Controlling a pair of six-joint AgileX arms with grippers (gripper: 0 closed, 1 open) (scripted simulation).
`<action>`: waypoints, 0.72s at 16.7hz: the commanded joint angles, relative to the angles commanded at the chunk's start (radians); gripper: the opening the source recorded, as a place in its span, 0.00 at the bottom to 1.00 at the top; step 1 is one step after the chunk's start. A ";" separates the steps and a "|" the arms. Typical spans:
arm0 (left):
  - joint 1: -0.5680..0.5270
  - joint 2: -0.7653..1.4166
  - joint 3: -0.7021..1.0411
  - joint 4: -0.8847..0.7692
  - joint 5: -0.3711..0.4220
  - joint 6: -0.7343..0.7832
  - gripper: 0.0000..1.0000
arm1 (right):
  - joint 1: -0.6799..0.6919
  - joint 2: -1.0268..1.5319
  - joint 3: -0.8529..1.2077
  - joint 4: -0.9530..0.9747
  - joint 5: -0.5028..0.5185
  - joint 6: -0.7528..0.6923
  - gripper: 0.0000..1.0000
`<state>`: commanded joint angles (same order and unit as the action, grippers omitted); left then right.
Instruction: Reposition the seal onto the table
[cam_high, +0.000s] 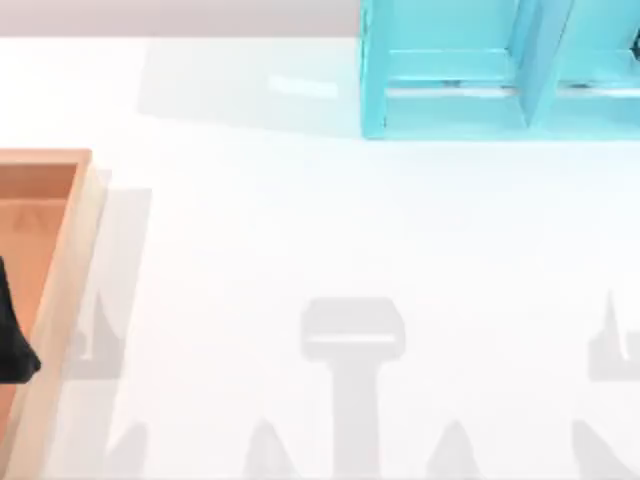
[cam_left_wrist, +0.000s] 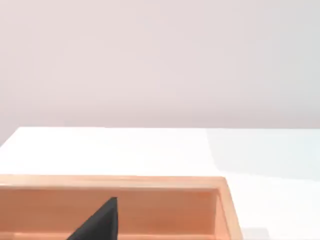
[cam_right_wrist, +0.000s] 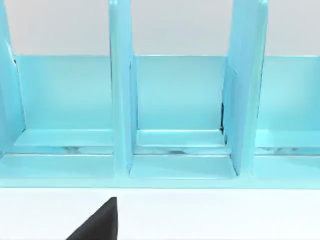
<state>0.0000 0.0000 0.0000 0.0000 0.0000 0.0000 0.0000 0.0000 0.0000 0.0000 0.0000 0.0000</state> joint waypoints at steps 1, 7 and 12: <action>0.000 0.000 0.000 0.000 0.000 0.000 1.00 | 0.000 0.000 0.000 0.000 0.000 0.000 1.00; 0.043 0.161 0.159 -0.152 -0.003 0.043 1.00 | 0.000 0.000 0.000 0.000 0.000 0.000 1.00; 0.126 0.576 0.503 -0.485 -0.004 0.130 1.00 | 0.000 0.000 0.000 0.000 0.000 0.000 1.00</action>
<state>0.1262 0.5756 0.5030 -0.4852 -0.0036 0.1298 0.0000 0.0000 0.0000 0.0000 0.0000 0.0000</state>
